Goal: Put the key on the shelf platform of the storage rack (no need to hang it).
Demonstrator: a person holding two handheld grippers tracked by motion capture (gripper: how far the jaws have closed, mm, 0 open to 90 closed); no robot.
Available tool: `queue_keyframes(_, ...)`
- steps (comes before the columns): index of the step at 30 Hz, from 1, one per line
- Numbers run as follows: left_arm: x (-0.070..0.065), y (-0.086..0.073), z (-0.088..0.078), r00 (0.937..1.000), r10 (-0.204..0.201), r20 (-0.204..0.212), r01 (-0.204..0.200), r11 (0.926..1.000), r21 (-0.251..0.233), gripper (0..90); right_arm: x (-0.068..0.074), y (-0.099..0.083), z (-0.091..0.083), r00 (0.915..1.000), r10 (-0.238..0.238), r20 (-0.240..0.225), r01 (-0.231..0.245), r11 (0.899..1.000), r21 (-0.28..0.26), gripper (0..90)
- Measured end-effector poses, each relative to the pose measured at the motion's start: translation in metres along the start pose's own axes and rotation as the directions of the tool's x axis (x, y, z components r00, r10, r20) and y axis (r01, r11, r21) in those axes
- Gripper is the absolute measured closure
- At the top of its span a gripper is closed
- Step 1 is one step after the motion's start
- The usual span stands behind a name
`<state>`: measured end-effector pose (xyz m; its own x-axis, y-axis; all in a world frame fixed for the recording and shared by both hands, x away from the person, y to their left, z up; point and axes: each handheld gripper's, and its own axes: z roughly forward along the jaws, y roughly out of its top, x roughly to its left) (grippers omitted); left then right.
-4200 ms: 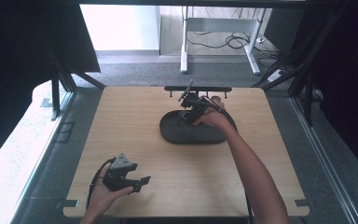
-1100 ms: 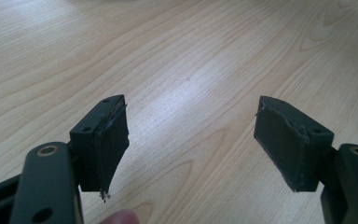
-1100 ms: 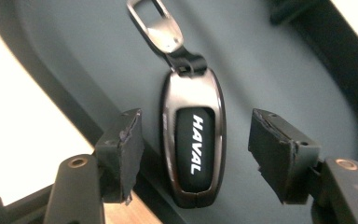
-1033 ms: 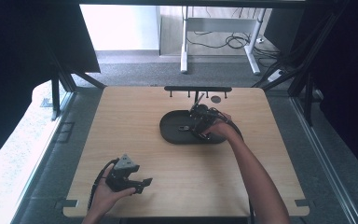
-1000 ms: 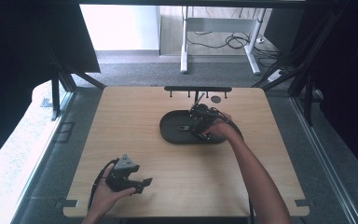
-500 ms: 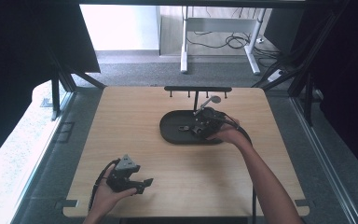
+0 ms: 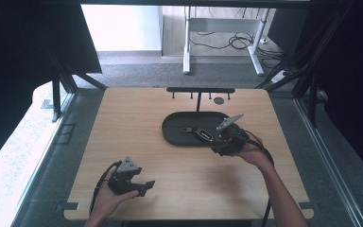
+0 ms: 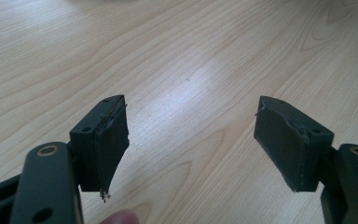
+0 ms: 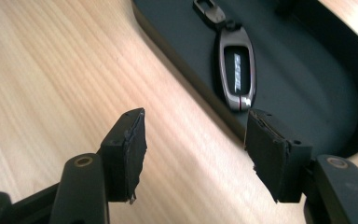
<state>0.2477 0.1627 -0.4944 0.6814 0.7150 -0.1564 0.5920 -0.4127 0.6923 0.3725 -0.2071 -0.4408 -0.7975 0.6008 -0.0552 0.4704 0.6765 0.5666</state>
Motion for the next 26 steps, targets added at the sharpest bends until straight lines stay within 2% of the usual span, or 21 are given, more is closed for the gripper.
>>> queue_keyframes(7,-0.001,0.000,0.002,1.0000,0.003,0.004,-0.003,1.0000,0.009,26.2,0.007,-0.048,-0.013,0.9985,0.051,0.022,-0.050,0.998,-0.040,39.5)
queue_keyframes(15,-0.002,-0.001,0.006,1.0000,-0.003,0.001,0.002,0.9998,0.020,26.2,0.013,-0.102,-0.012,0.9906,0.135,0.022,-0.133,0.989,-0.070,39.7)
queue_keyframes(18,-0.002,-0.001,0.006,1.0000,-0.006,-0.001,0.006,0.9997,0.023,26.2,0.014,-0.112,-0.010,0.9889,0.146,0.023,-0.144,0.986,-0.084,39.7)
queue_keyframes(23,-0.002,-0.001,0.006,1.0000,-0.005,-0.002,0.005,0.9997,0.023,26.3,0.015,-0.117,-0.009,0.9879,0.152,0.029,-0.149,0.984,-0.101,39.5)
queue_keyframes(26,-0.002,-0.001,0.007,1.0000,-0.005,-0.002,0.005,0.9997,0.024,26.2,0.015,-0.118,-0.007,0.9858,0.154,0.067,-0.148,0.985,-0.089,37.8)
